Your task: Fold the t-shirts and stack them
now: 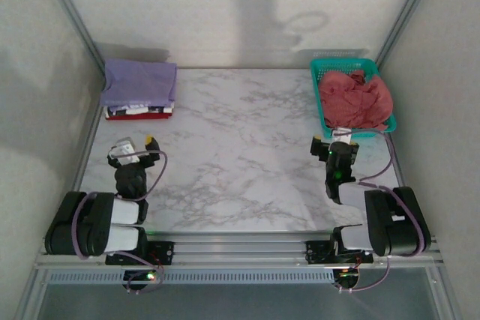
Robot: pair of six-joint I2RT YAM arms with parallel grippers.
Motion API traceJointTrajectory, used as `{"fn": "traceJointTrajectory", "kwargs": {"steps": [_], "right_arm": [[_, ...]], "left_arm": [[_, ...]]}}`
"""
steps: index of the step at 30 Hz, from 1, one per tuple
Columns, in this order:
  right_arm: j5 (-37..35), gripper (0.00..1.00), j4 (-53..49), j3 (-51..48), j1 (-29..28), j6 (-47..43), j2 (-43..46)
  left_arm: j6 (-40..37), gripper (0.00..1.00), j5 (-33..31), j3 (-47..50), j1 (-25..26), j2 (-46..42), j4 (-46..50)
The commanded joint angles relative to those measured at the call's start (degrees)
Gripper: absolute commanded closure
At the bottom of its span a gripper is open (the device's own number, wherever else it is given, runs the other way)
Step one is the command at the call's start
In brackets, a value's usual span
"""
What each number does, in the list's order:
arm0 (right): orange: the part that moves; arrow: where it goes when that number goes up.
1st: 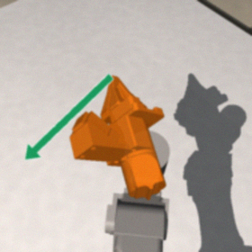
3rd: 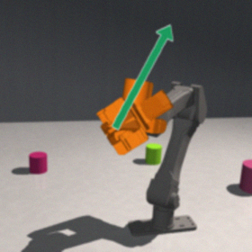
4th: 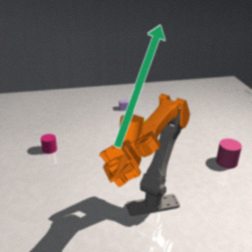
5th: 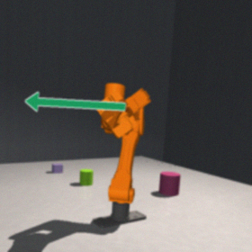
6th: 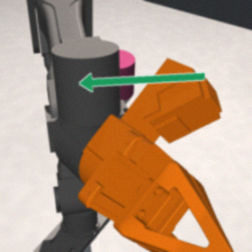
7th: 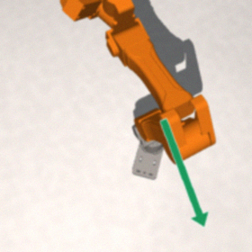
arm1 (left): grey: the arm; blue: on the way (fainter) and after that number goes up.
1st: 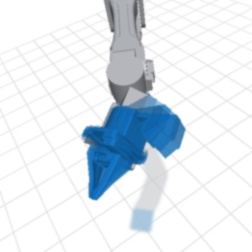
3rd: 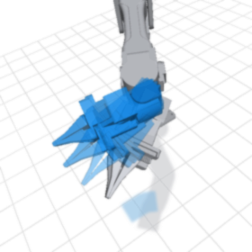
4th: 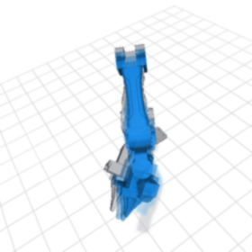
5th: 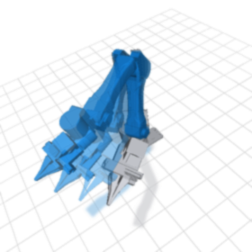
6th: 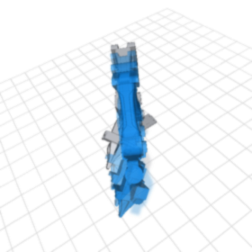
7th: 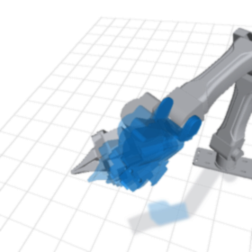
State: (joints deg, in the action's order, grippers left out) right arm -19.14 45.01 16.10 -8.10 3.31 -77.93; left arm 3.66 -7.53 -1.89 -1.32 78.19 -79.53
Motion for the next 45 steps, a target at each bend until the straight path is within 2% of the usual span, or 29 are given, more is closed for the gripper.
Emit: {"fn": "traceJointTrajectory", "kwargs": {"steps": [1,7,11,15,18,21,45], "right_arm": [[1.59,0.01,6.52,1.46,0.92,-1.3,-3.85],[5.72,0.01,10.12,1.19,1.24,-2.42,-7.53],[6.65,0.01,10.07,2.14,1.32,-2.87,-9.51],[6.57,0.01,7.3,3.79,1.26,-2.79,-9.83],[6.83,0.01,3.93,5.76,1.83,-2.32,-10.13],[9.64,0.01,2.49,6.32,3.49,-1.11,-10.0],[9.74,0.01,2.52,6.29,3.61,-1.14,-9.96]], "left_arm": [[-0.62,0.0,3.57,-0.73,-0.7,4.24,-8.58],[-2.58,0.0,8.66,-1.21,-0.79,9.53,-12.55],[-3.4,0.0,10.08,-4.12,-0.79,8.91,-6.04],[-2.72,0.0,8.01,-7.4,-0.79,9.22,-0.49],[-1.01,0.0,3.86,-10.74,-0.79,9.67,5.29],[-0.76,0.0,3.42,-10.84,-0.79,9.67,5.47],[-0.76,0.0,3.4,-10.84,-0.79,9.68,5.4]]}}
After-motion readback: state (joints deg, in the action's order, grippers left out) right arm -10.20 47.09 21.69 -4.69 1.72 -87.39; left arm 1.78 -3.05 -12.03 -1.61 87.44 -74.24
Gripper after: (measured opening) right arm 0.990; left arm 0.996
